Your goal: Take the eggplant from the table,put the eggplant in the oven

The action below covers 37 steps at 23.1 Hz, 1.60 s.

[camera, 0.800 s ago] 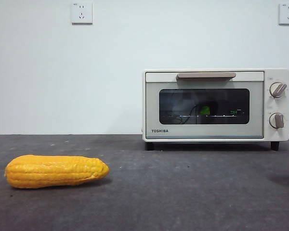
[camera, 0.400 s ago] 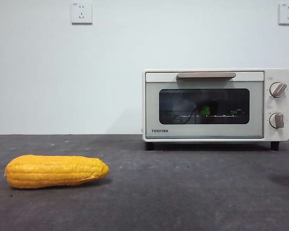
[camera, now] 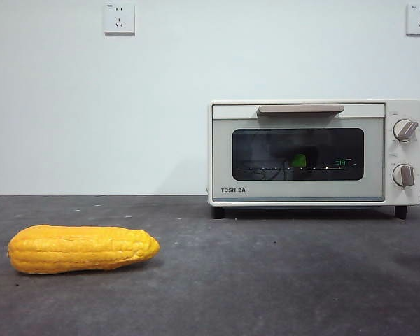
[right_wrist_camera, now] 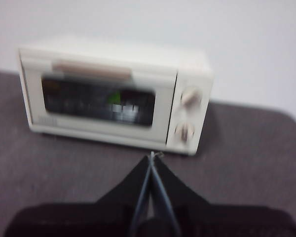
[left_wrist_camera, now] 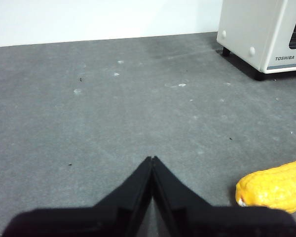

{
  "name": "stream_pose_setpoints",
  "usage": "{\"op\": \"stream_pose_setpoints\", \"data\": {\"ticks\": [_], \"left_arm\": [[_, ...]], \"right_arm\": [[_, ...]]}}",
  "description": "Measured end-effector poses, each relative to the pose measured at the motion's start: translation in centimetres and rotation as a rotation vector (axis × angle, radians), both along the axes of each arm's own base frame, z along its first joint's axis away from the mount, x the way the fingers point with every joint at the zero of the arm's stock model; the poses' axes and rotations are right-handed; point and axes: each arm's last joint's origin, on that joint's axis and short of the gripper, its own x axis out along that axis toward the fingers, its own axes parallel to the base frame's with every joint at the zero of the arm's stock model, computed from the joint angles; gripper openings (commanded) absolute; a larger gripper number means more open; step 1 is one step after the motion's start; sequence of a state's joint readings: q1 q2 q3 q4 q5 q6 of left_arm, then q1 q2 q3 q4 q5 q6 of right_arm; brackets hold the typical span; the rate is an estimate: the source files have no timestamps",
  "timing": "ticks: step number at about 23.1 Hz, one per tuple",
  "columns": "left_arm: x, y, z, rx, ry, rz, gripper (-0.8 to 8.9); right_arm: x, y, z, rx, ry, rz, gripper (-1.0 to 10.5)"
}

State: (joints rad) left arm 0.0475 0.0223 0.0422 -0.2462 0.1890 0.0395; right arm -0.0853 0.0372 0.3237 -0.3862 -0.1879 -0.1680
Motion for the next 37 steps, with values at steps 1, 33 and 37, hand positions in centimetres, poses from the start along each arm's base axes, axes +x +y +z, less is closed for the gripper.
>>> {"op": "stream_pose_setpoints", "data": {"ticks": [1,33,37], "left_arm": [[0.0,0.0,0.0,0.000,0.000,0.000,-0.04],[0.0,0.0,-0.1,-0.001,0.009,-0.001,-0.04],[0.0,0.0,-0.1,-0.001,0.010,-0.001,-0.04]], "right_arm": [[0.3,0.0,-1.0,0.002,0.018,0.000,0.0],[2.5,-0.5,-7.5,0.137,0.063,-0.114,0.0],[2.5,-0.6,-7.6,0.135,0.070,-0.167,0.0]]}}
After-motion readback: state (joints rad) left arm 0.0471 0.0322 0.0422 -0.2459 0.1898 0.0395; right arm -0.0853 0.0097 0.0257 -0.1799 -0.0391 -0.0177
